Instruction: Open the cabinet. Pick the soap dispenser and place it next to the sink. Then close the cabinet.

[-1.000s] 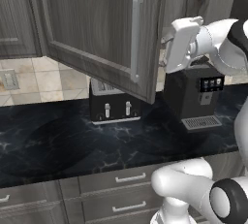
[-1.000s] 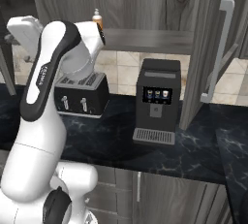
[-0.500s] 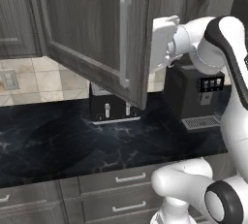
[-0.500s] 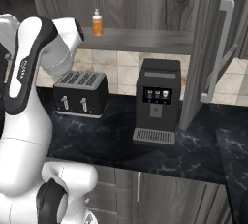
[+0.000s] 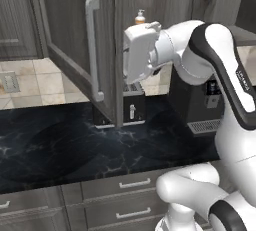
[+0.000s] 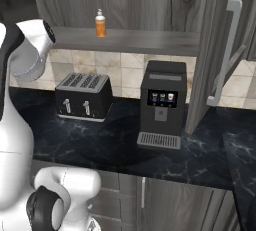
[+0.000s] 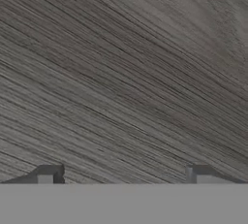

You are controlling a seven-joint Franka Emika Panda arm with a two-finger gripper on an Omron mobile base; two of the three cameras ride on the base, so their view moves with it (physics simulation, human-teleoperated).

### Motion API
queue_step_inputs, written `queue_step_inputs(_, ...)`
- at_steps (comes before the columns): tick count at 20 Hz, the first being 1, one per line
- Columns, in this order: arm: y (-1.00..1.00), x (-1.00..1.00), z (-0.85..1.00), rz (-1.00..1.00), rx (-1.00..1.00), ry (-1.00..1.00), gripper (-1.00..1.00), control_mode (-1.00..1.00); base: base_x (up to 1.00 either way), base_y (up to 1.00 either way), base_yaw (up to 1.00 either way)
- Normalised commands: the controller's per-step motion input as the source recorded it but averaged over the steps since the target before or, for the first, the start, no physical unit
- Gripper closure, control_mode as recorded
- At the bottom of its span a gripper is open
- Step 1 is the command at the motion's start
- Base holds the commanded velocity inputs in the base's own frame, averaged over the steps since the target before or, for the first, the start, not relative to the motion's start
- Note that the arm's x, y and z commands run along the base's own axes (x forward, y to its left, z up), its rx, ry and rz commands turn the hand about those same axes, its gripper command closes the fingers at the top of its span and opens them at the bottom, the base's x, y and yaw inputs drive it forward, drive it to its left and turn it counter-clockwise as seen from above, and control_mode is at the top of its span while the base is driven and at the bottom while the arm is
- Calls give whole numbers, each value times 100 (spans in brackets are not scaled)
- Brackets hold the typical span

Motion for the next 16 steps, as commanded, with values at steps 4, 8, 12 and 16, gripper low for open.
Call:
queue_step_inputs(4,38,0,0,0,0,0,-100,-100,0,0,0)
queue_step_inputs(8,33,0,0,0,0,0,-100,-100,0,0,0)
queue_step_inputs(12,4,0,0,0,0,-1,-100,-100,0,0,0)
queue_step_inputs(16,-3,0,0,0,0,-6,-100,-100,0,0,0)
